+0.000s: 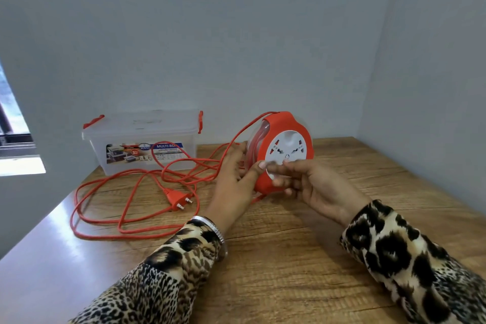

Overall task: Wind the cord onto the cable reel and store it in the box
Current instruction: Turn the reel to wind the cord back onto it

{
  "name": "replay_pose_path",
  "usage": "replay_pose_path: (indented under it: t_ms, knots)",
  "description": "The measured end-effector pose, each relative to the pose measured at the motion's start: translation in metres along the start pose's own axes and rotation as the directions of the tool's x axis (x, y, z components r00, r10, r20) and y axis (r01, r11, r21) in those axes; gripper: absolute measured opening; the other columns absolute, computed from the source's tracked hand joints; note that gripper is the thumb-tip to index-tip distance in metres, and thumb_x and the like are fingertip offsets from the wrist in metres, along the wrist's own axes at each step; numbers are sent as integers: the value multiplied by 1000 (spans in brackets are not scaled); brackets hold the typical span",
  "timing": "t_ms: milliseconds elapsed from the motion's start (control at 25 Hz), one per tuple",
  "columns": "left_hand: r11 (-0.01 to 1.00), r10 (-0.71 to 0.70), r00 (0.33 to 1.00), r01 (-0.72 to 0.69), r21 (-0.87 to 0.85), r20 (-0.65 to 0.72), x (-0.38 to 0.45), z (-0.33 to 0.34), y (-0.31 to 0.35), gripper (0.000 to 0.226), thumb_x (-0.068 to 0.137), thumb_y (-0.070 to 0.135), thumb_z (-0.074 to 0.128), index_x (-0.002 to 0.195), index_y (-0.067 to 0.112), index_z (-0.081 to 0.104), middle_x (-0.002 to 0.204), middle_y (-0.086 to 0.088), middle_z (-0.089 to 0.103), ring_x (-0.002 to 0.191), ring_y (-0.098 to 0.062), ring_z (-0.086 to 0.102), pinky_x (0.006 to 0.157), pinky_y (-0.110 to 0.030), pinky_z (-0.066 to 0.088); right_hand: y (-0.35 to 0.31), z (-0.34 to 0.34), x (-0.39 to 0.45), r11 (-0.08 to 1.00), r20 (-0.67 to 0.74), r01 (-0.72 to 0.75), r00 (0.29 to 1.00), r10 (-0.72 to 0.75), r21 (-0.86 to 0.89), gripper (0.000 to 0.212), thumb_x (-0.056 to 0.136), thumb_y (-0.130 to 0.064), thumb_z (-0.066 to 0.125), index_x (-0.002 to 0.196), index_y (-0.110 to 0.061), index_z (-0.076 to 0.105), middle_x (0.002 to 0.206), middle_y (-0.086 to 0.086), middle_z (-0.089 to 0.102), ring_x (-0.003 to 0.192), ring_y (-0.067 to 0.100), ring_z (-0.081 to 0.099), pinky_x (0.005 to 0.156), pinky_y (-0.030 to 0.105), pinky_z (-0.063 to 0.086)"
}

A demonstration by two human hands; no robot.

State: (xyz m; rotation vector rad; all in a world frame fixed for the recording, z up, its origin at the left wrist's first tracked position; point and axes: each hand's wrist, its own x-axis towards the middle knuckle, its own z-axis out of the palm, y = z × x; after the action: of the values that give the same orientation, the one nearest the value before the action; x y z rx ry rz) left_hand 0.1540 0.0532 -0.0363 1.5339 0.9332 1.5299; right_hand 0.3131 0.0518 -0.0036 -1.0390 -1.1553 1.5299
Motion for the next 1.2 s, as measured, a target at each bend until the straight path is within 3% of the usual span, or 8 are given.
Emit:
replay_pose_path:
  t_ms: [80,160,320,640,840,1000,1120,1200]
  knots:
    - [999,-33,999,34,-34,22,2,-4,-1,35,95,18,61,121,42,54,101,24,72,85,-10,75,62,-25,59,0,-6,-2,862,-154,63,975,-161,-503,19,87,-24,65,99,-10,65,84,0,73,69,14,61,55,25,43]
    - [996,-68,997,70,-48,46,4,-8,0,33,95,21,60,124,37,54,102,19,73,84,-9,75,61,-28,60,1,-13,-4,403,-103,143,842,-529,-904,22,81,-26,70,99,-21,59,93,-6,64,82,14,60,63,28,44]
    - [994,-106,989,107,-10,107,6,-16,5,38,96,28,59,133,34,51,119,15,67,90,-11,74,61,-29,60,-8,-20,-3,-225,441,384,691,-573,-895,50,78,-4,64,117,-35,63,136,9,47,111,28,54,78,37,49]
    - [992,-119,987,122,-14,105,9,-17,3,38,94,27,62,131,36,54,118,10,69,90,-13,74,59,-23,56,3,-23,12,-566,533,166,616,-579,-807,56,81,-17,56,133,-38,51,123,25,59,99,36,63,79,42,47]
    - [994,-108,989,110,-16,100,6,-9,1,53,94,26,62,143,30,43,143,1,53,104,-23,70,66,-27,59,12,-10,9,-214,222,84,578,-785,-973,60,87,-56,44,137,-26,37,62,2,65,48,21,58,48,25,35]
    - [994,-55,997,49,95,58,6,-7,-2,51,92,31,63,140,38,46,160,2,27,130,-25,53,87,-37,58,18,-4,10,331,-75,175,780,-621,-927,65,90,-55,47,143,-24,26,75,-3,67,67,18,63,54,30,47]
    - [993,-81,996,77,94,37,6,-6,-5,47,92,32,64,136,39,48,157,-4,32,137,-30,44,94,-54,54,9,2,8,922,-169,151,960,-222,-355,50,91,-30,59,135,-14,43,89,2,70,61,13,62,51,24,46]
    - [995,-91,995,89,37,38,5,-3,-4,43,93,31,63,133,37,50,142,-4,50,119,-30,61,83,-53,59,7,6,4,998,-51,37,998,-34,58,31,94,-18,53,118,0,58,78,4,70,51,10,57,43,21,38]
